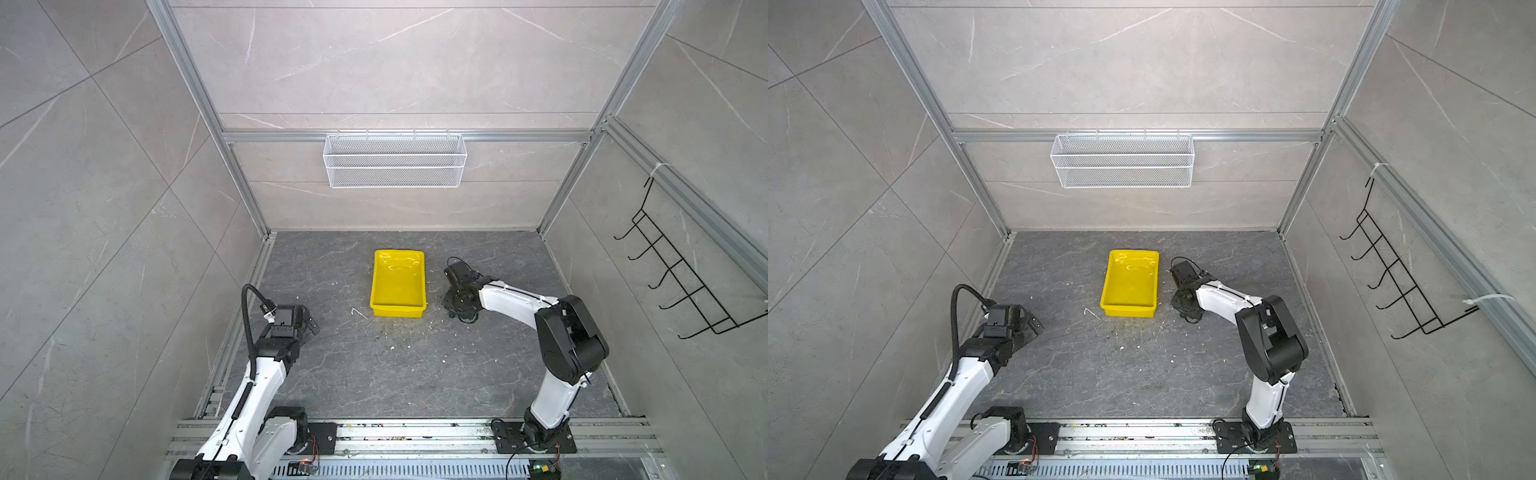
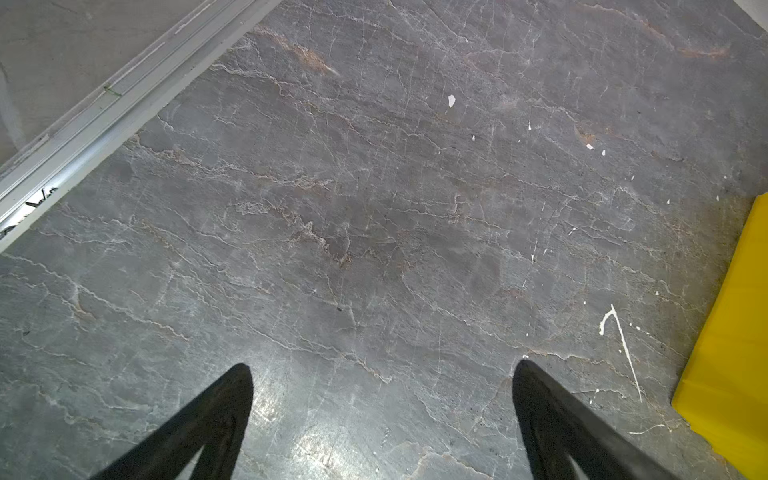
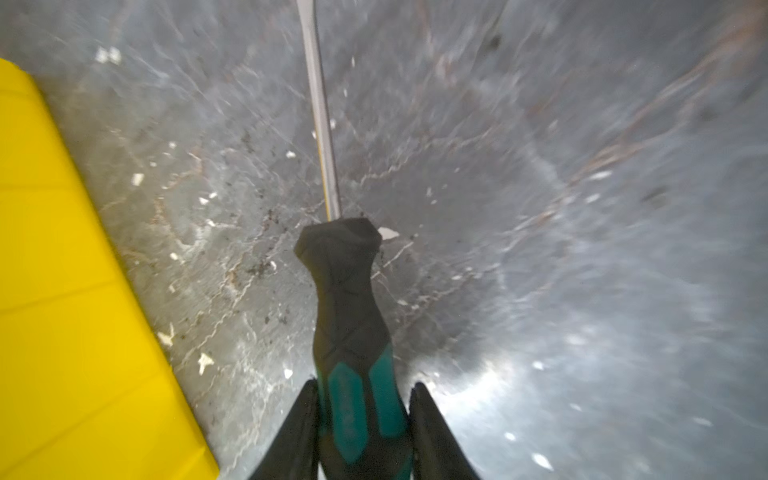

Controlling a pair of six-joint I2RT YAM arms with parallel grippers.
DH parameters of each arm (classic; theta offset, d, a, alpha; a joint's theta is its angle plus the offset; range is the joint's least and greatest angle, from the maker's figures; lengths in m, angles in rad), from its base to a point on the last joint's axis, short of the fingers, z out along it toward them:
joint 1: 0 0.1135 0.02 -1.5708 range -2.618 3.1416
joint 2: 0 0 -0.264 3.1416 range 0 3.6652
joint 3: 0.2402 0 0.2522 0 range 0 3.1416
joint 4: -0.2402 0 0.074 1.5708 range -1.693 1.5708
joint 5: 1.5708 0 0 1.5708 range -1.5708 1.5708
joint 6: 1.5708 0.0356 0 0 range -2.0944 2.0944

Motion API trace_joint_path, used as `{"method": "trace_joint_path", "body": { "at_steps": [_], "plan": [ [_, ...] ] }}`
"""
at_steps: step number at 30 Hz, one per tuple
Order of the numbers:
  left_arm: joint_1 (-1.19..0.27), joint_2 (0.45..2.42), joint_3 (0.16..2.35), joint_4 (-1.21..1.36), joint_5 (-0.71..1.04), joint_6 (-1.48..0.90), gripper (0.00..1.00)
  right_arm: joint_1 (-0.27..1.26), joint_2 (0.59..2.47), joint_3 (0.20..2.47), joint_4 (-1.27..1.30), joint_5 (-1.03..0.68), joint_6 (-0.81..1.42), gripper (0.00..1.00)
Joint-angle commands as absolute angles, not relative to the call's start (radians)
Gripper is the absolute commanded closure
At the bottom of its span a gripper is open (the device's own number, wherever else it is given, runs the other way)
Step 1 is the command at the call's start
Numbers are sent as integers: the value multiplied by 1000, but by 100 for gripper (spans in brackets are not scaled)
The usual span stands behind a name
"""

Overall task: Put the screwdriver in the bin
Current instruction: 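Close the right gripper on the screwdriver handle and lift it, then carry the screwdriver with the right gripper over the yellow bin and lower it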

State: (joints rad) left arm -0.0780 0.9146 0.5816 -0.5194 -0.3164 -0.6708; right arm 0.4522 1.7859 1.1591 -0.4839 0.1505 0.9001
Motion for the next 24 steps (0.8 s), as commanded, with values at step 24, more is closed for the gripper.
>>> {"method": "trace_joint_path", "body": {
  "at_steps": [24],
  "plan": [
    [-74, 923, 593, -519, -324, -680, 0, 739, 2234, 1897, -625, 107, 886, 83]
  ]
}}
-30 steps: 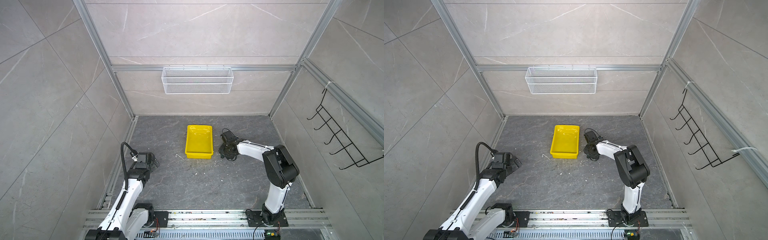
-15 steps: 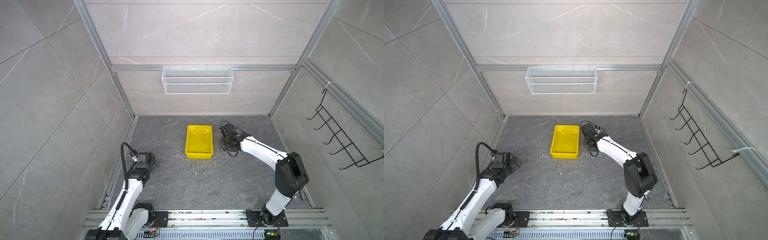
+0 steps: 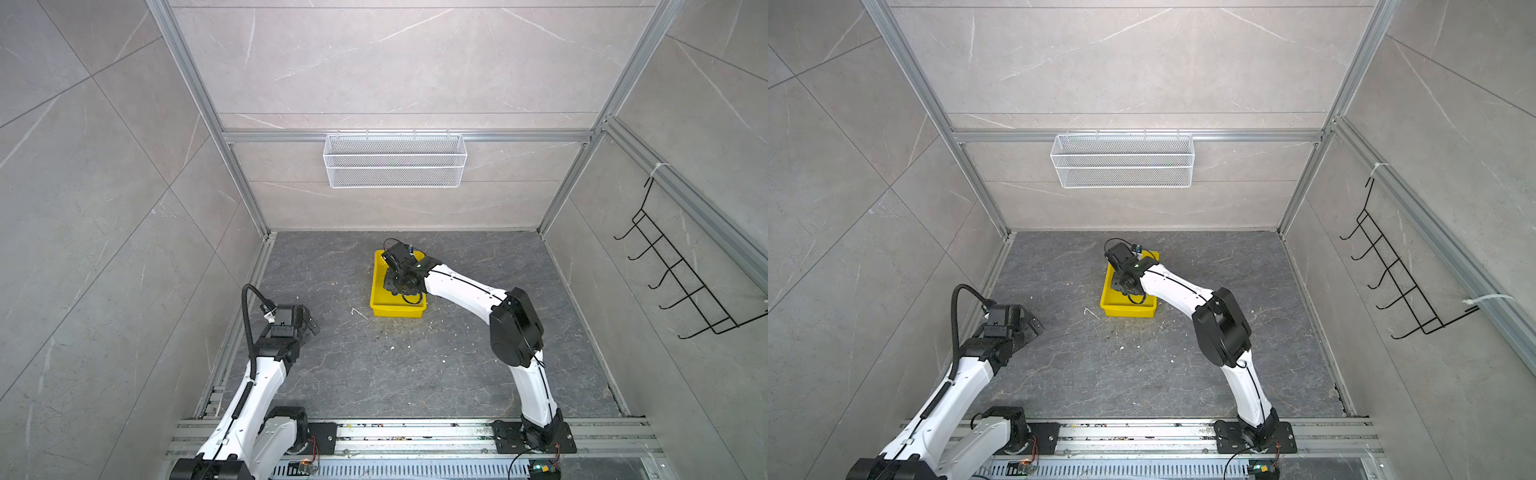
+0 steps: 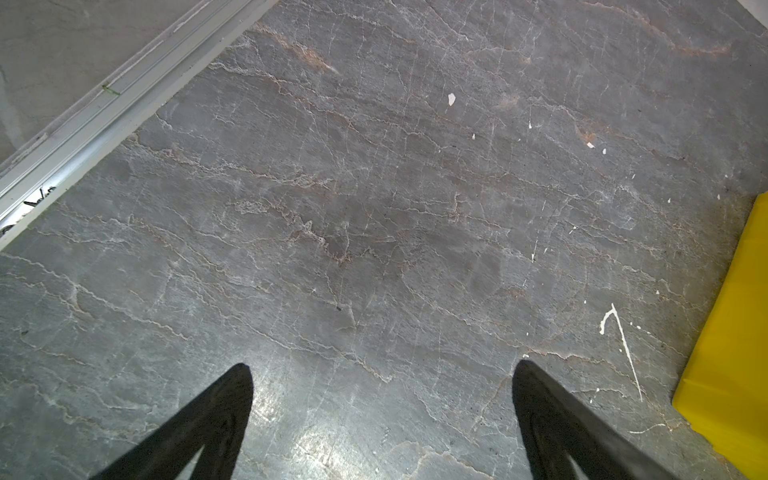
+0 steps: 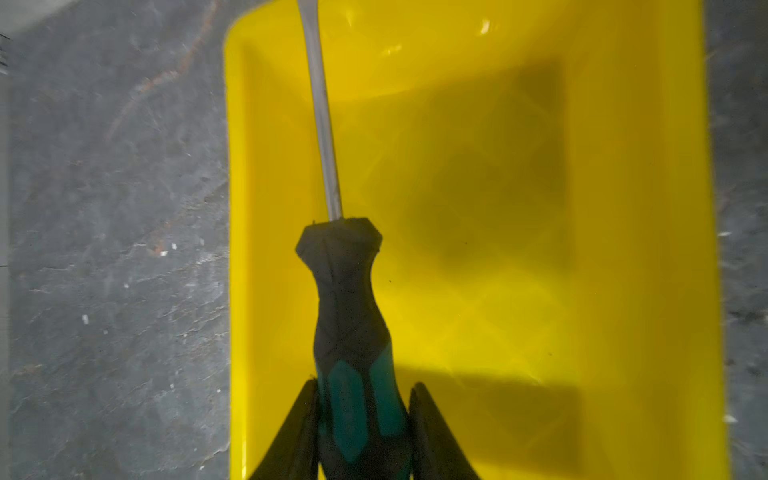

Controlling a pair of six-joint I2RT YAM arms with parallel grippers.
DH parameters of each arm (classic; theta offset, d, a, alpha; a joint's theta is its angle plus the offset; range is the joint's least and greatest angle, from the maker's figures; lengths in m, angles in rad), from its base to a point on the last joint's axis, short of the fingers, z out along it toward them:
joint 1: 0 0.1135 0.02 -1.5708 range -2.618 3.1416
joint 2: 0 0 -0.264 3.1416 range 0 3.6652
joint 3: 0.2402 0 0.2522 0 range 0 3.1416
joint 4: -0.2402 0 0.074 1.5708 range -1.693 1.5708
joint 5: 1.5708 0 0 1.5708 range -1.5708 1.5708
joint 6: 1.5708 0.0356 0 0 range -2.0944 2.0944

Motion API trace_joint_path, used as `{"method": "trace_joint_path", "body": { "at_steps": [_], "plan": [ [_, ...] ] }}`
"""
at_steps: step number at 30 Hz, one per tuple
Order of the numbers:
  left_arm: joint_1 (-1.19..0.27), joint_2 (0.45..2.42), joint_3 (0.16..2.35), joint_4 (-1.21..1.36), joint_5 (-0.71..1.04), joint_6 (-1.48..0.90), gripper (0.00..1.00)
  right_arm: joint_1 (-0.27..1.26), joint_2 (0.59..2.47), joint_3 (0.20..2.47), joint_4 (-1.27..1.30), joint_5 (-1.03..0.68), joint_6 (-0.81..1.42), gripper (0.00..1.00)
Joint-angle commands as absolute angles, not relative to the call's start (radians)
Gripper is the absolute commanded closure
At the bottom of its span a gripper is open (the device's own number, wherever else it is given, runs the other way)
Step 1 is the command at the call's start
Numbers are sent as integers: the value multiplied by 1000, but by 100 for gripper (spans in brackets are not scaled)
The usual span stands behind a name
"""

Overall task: Put the screwdriver in the bin
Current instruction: 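Carry the screwdriver with the right gripper over the yellow bin and lower it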

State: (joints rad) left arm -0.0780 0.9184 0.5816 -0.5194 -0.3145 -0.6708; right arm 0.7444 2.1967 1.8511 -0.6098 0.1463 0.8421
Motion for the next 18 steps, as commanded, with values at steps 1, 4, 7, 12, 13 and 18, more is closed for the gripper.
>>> {"method": "trace_joint_path", "body": {
  "at_steps": [1, 4, 7, 12, 13, 18],
  "plan": [
    [-73, 924, 594, -518, -322, -678, 0, 739, 2247, 1903, -624, 103, 892, 83],
    [-73, 927, 595, -517, -322, -678, 0, 739, 2274, 1917, -627, 96, 897, 83],
    [-74, 928, 595, -516, -323, -678, 0, 739, 2290, 1926, -630, 91, 899, 83],
    [-74, 929, 595, -515, -324, -678, 0, 739, 2315, 1957, -650, 95, 895, 82],
    [-74, 929, 595, -515, -323, -677, 0, 739, 2325, 1969, -659, 94, 895, 81],
    [-73, 928, 595, -515, -324, -678, 0, 738, 2354, 2007, -678, 92, 893, 80]
  ]
}}
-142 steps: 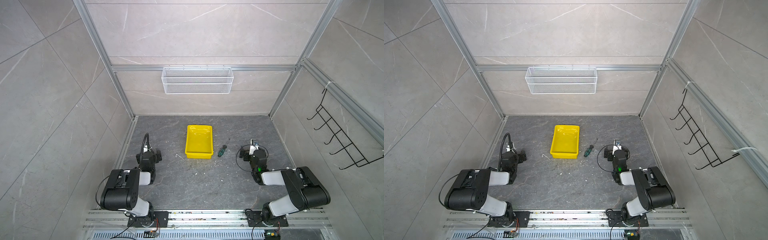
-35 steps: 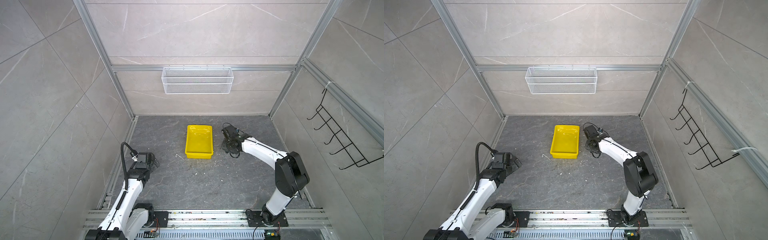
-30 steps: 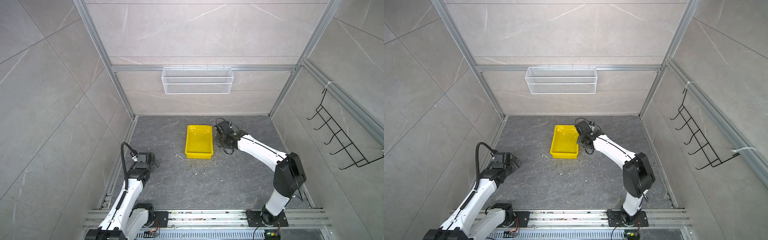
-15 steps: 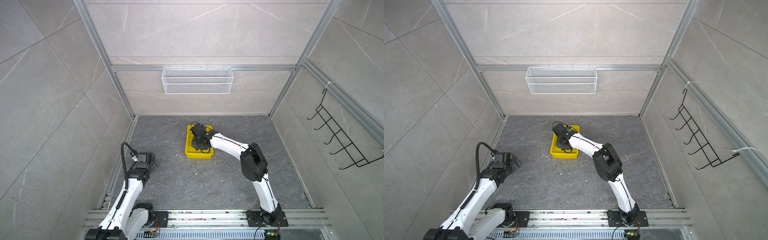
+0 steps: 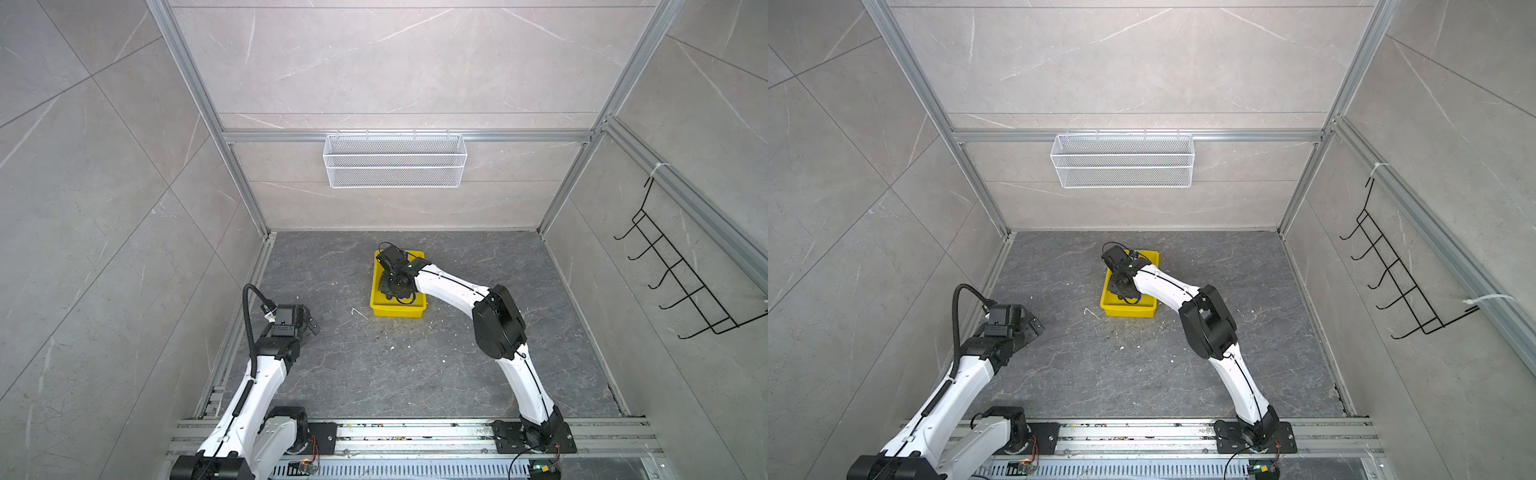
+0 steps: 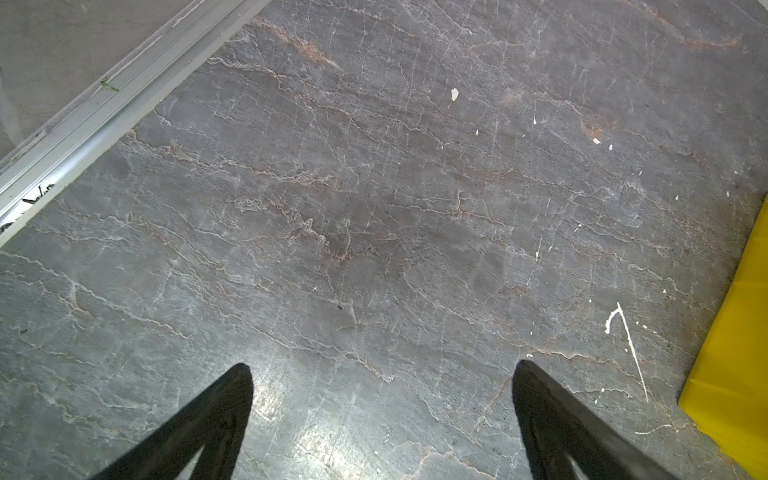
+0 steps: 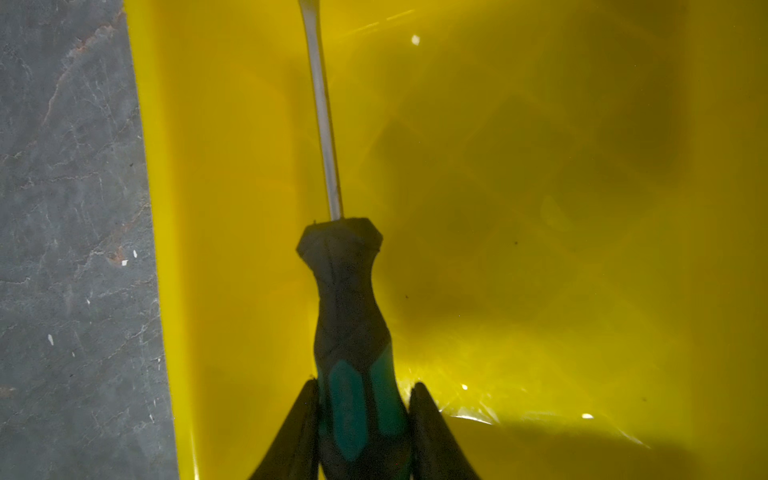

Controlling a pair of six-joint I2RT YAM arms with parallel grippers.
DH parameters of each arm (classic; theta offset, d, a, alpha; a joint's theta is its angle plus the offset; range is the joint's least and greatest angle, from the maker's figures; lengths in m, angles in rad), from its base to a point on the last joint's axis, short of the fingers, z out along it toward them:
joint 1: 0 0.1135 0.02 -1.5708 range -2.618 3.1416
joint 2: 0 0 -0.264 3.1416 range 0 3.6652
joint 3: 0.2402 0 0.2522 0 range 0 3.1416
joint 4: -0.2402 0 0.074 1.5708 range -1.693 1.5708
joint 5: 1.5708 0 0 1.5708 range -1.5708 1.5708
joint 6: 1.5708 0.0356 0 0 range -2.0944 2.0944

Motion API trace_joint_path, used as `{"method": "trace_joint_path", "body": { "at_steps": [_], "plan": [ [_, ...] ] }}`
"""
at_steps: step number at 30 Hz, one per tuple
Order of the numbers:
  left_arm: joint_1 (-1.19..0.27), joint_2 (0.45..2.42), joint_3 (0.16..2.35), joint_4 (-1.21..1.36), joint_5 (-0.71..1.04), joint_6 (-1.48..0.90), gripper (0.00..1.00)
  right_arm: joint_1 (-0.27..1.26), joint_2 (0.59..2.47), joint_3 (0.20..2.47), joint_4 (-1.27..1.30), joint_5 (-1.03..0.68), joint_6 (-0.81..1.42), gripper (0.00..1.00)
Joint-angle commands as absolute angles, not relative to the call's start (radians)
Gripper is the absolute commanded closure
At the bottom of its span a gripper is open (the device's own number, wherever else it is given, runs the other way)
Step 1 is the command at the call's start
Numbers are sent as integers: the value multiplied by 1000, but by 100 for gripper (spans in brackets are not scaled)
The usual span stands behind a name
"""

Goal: Put the screwdriver in the bin

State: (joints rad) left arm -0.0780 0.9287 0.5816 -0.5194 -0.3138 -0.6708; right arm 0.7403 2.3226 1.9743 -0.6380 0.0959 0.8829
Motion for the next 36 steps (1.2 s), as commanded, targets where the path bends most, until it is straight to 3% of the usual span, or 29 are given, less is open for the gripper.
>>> {"method": "trace_joint_path", "body": {
  "at_steps": [1, 14, 19, 23, 29, 36],
  "plan": [
    [-73, 928, 596, -515, -324, -677, 0, 739, 2356, 2017, -681, 92, 892, 80],
    [-74, 925, 595, -518, -327, -678, 0, 739, 2396, 2114, -761, 112, 864, 68],
    [-73, 924, 595, -518, -327, -680, 0, 739, 2376, 2118, -776, 117, 858, 49],
    [-74, 923, 594, -520, -328, -681, 0, 739, 2344, 2117, -802, 122, 845, 44],
    [-74, 922, 595, -523, -329, -681, 0, 737, 2147, 1985, -786, 213, 781, 37],
    [-73, 934, 597, -516, -322, -679, 0, 701, 1749, 1636, -761, 562, 647, 21]
  ]
}}
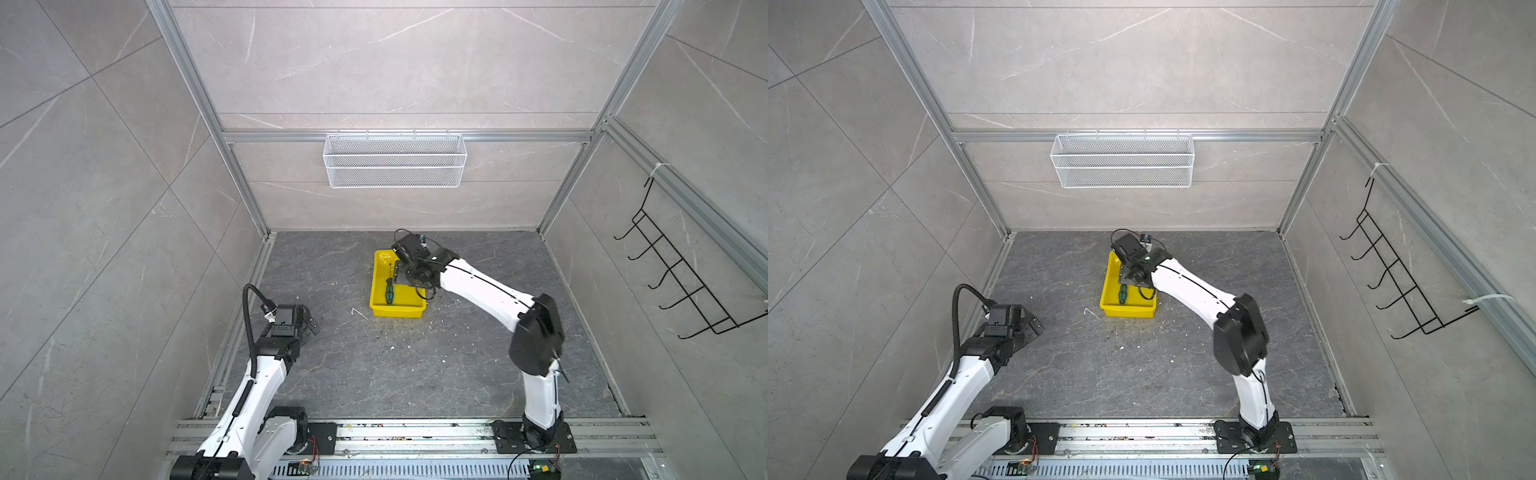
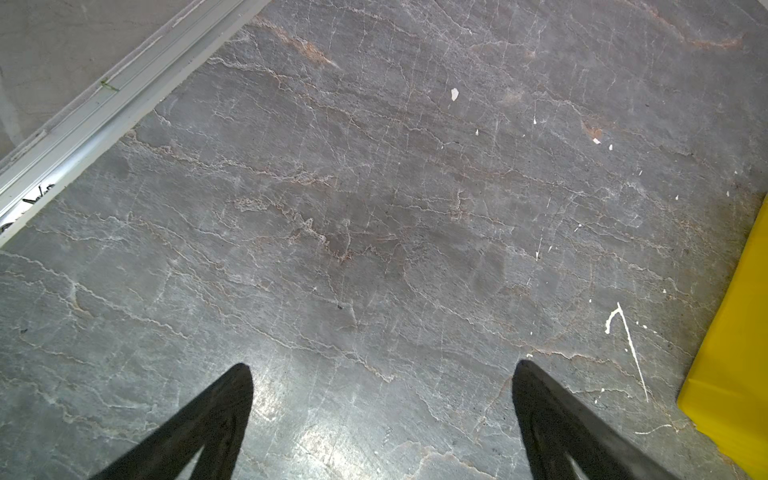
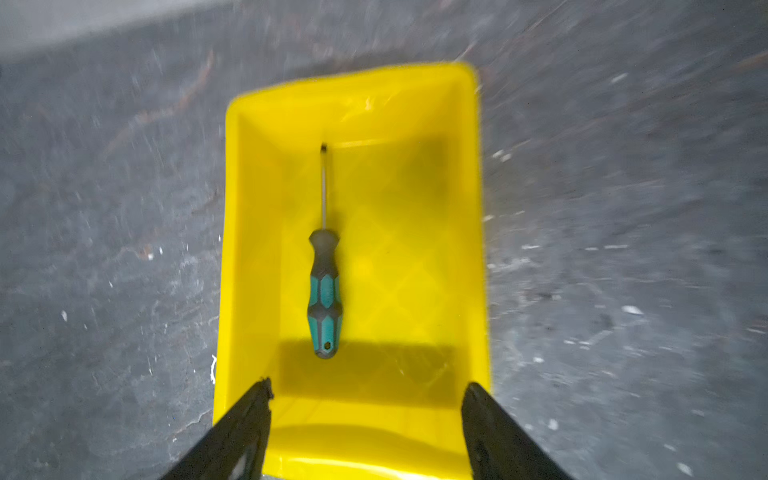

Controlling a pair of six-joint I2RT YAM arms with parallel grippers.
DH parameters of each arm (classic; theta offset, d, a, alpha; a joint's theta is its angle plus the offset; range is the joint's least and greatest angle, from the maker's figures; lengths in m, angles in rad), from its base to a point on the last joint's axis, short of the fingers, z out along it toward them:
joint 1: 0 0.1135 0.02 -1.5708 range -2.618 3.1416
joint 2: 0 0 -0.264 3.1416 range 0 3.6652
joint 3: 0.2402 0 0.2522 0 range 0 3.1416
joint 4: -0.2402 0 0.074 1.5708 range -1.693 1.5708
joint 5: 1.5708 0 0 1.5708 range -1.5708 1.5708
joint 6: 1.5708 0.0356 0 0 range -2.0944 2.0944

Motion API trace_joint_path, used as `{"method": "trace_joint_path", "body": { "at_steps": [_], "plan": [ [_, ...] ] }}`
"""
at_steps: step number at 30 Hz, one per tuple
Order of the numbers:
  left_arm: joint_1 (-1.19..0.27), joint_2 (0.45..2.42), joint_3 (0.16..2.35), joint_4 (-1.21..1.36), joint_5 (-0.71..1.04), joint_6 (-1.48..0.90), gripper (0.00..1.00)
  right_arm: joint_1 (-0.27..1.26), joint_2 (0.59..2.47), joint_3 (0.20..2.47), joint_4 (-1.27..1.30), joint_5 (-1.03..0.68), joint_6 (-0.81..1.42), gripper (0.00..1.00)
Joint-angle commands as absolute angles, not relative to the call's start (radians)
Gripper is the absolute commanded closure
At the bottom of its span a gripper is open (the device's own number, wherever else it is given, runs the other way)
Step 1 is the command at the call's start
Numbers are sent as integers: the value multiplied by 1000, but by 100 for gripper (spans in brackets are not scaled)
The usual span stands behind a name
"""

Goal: Put the screwdriver in the bin

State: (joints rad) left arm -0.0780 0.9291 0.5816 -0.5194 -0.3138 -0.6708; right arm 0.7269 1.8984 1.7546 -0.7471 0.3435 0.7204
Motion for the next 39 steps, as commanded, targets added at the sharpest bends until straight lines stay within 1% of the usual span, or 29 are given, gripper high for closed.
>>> {"method": "trace_joint_path", "body": {
  "at_steps": [1, 4, 6, 7, 9, 11, 13, 15, 18, 21, 22, 23, 24, 25, 27, 28, 29, 30, 31, 32, 33, 34, 35, 37, 39],
  "plan": [
    [-74, 939, 599, -514, -320, -678, 0, 686, 1678, 1549, -734, 616, 634, 18],
    [-73, 964, 606, -512, -310, -675, 0, 642, 1478, 1281, -617, 790, 606, 15],
    [-72, 976, 611, -511, -307, -674, 1, 626, 1357, 1069, -458, 960, 524, 15],
    [-73, 981, 612, -511, -305, -673, 1, 624, 1317, 973, -370, 1038, 490, 15],
    [-72, 983, 613, -512, -305, -674, 1, 613, 1256, 813, -236, 1189, 468, 12],
    [-72, 981, 612, -514, -310, -675, 1, 579, 1234, 732, -181, 1203, 448, 11],
    [-72, 976, 611, -514, -310, -678, 1, 532, 1246, 698, -158, 1197, 451, 11],
    [-72, 972, 608, -514, -312, -677, 1, 486, 1284, 679, -103, 1179, 431, 10],
    [-72, 969, 606, -514, -312, -678, 1, 420, 1365, 652, 63, 1099, 349, 10],
    [-73, 972, 607, -514, -315, -678, 1, 383, 1424, 597, 264, 988, 260, 9],
    [-71, 973, 608, -515, -315, -679, 1, 376, 1446, 590, 292, 957, 249, 9],
    [-72, 972, 609, -517, -315, -680, 1, 368, 1483, 584, 343, 965, 227, 9],
    [-72, 971, 609, -518, -317, -680, 1, 364, 1503, 618, 312, 971, 238, 8],
    [-72, 971, 608, -519, -316, -681, 1, 363, 1510, 647, 224, 953, 262, 8],
    [-72, 969, 607, -515, -316, -681, 1, 361, 1517, 628, 312, 916, 175, 10],
    [-72, 970, 606, -514, -316, -683, 1, 358, 1514, 594, 388, 908, 117, 10],
    [-72, 973, 607, -514, -316, -681, 1, 354, 1513, 545, 534, 908, 56, 9],
    [-72, 975, 608, -513, -314, -679, 1, 332, 1521, 492, 655, 856, 32, 8],
    [-72, 978, 609, -511, -310, -678, 1, 288, 1532, 462, 784, 743, 1, 11],
    [-72, 982, 610, -508, -306, -677, 0, 283, 1506, 492, 650, 720, 53, 14],
    [-72, 984, 610, -505, -302, -675, 0, 276, 1504, 476, 673, 686, 44, 18],
    [-72, 986, 608, -501, -297, -674, 0, 275, 1501, 431, 771, 634, 4, 22],
    [-73, 987, 605, -498, -292, -677, 0, 275, 1477, 400, 790, 574, -2, 23],
    [-73, 989, 594, -480, -275, -684, 0, 253, 1458, 345, 867, 509, 2, 24],
    [-73, 992, 584, -462, -263, -696, 0, 239, 1454, 335, 884, 467, 3, 24]
  ]
}}
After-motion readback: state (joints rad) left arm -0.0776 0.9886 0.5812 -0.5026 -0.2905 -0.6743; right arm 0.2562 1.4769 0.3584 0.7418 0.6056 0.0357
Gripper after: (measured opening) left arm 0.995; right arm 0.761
